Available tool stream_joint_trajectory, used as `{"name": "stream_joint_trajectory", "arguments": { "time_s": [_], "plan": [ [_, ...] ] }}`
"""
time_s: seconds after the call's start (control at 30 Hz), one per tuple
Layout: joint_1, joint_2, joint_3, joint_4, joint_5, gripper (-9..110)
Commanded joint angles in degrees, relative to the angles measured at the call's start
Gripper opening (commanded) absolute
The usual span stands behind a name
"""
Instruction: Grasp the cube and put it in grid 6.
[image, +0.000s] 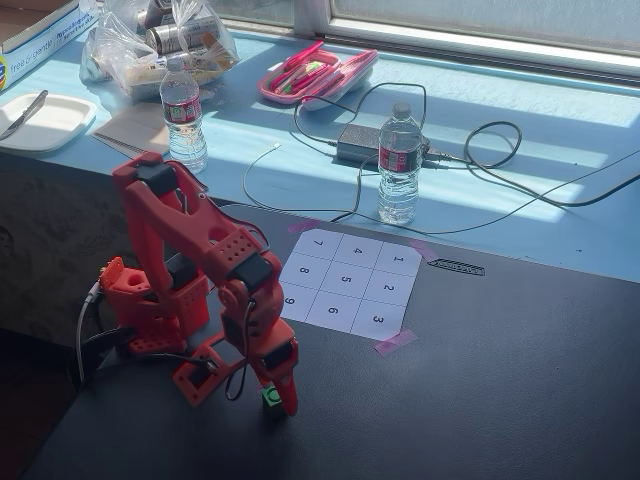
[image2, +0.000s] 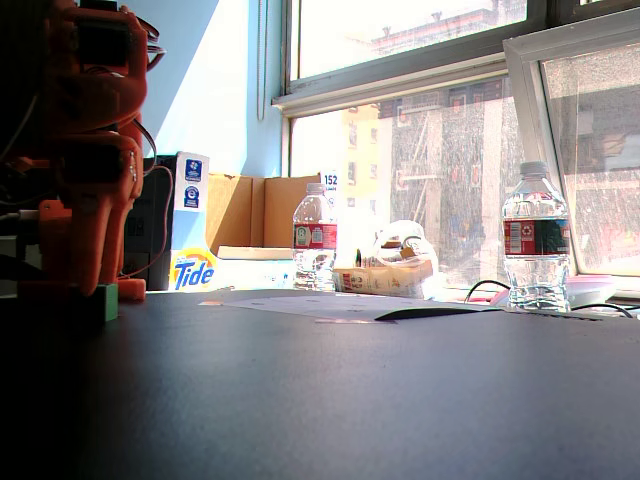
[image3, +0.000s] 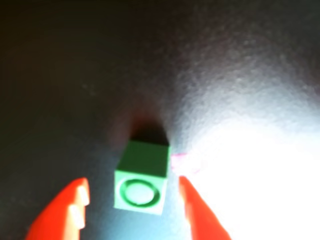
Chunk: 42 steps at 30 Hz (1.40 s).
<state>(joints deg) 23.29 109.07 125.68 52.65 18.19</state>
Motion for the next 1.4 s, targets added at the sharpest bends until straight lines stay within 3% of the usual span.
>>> {"name": "stream_joint_trajectory", "arguments": {
  "time_s": [0.0,0.4,0.57,1.07,1.37],
  "plan": [
    [-0.1,0.2,0.0,-1.1,-2.6,2],
    [-0.1,3.2,-1.7,1.6,-5.4,0],
    [-2.2,7.3,-10.8,11.0,-9.2,0],
    [-19.2,1.2,-44.6,33.8,-17.3,0],
    [-30.4,-3.5,-47.3,34.8,-19.3,0]
  ]
}}
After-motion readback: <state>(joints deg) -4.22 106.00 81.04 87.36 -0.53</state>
